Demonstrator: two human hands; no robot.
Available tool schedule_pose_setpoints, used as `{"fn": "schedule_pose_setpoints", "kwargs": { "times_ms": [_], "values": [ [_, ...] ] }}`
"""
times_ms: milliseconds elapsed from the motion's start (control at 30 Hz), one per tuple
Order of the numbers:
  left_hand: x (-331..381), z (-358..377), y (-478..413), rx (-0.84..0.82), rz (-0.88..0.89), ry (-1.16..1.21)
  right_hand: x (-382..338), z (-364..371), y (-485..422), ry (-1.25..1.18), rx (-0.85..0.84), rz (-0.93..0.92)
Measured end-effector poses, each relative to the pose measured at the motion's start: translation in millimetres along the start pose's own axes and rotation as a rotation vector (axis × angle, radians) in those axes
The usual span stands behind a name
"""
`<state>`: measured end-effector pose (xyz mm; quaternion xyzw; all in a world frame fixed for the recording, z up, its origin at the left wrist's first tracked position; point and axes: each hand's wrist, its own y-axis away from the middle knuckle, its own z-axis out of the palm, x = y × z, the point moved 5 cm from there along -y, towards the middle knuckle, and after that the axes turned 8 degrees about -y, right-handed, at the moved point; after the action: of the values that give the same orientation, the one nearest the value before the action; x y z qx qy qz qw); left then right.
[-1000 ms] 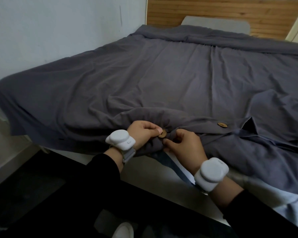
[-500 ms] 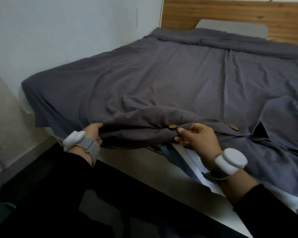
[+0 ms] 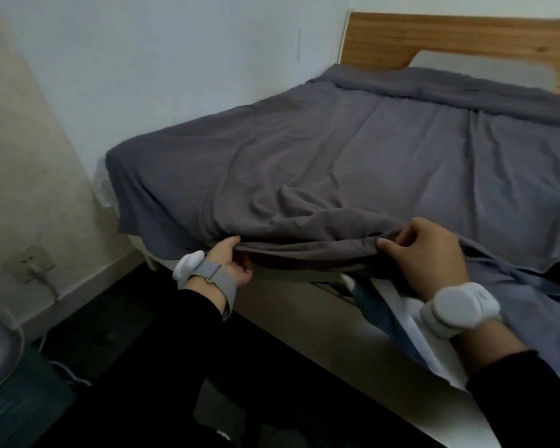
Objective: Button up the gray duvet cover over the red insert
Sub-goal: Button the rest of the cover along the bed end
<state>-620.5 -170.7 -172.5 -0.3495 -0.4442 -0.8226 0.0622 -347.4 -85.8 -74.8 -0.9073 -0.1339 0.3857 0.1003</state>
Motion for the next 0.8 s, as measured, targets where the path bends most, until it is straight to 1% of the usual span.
{"fn": "schedule_pose_setpoints", "kwargs": {
  "times_ms": [33, 67, 133, 167, 233, 300, 333, 367, 433, 500, 567, 633, 700, 733, 800],
  "values": [
    [5, 2, 4, 0.005, 0.023, -0.011, -8, -2, -1, 0.084, 0.054, -0.035],
    [10, 5, 9, 0.015, 0.046, -0.024, -19, -2, -1, 0.109, 0.095, -0.064],
    [18, 7, 13, 0.047, 0.092, -0.052, -43, 12, 3, 0.030, 0.088, -0.150],
    [21, 7, 14, 0.055, 0.110, -0.052, -57, 26, 7, -0.028, 0.032, -0.215],
    [29, 11, 14, 0.024, 0.127, -0.052, -85, 63, 18, -0.068, -0.157, -0.369],
    [40, 18, 15, -0.021, 0.164, -0.056, -105, 101, 26, 0.044, -0.341, -0.516],
    [45, 21, 16, -0.020, 0.189, -0.064, -109, 117, 26, 0.106, -0.395, -0.562],
    [50, 23, 15, -0.011, 0.221, -0.084, -111, 128, 23, 0.134, -0.414, -0.577],
    [59, 25, 17, 0.022, 0.304, -0.155, -113, 135, 13, 0.061, -0.371, -0.540],
    [68, 26, 18, 0.044, 0.403, -0.228, -115, 131, -1, -0.143, -0.355, -0.448],
    [80, 26, 17, 0.078, 0.529, -0.296, -121, 122, -16, -0.397, -0.386, -0.367],
    [89, 30, 20, 0.031, 0.608, -0.299, -130, 113, -29, -0.563, -0.405, -0.357],
    [85, 34, 16, -0.078, 0.546, -0.259, -123, 119, -39, -0.612, -0.437, -0.284],
    [77, 36, 13, -0.111, 0.481, -0.256, -114, 127, -42, -0.584, -0.462, -0.217],
    [59, 38, 6, -0.121, 0.363, -0.321, -92, 146, -47, -0.455, -0.502, -0.086]
  ]
}}
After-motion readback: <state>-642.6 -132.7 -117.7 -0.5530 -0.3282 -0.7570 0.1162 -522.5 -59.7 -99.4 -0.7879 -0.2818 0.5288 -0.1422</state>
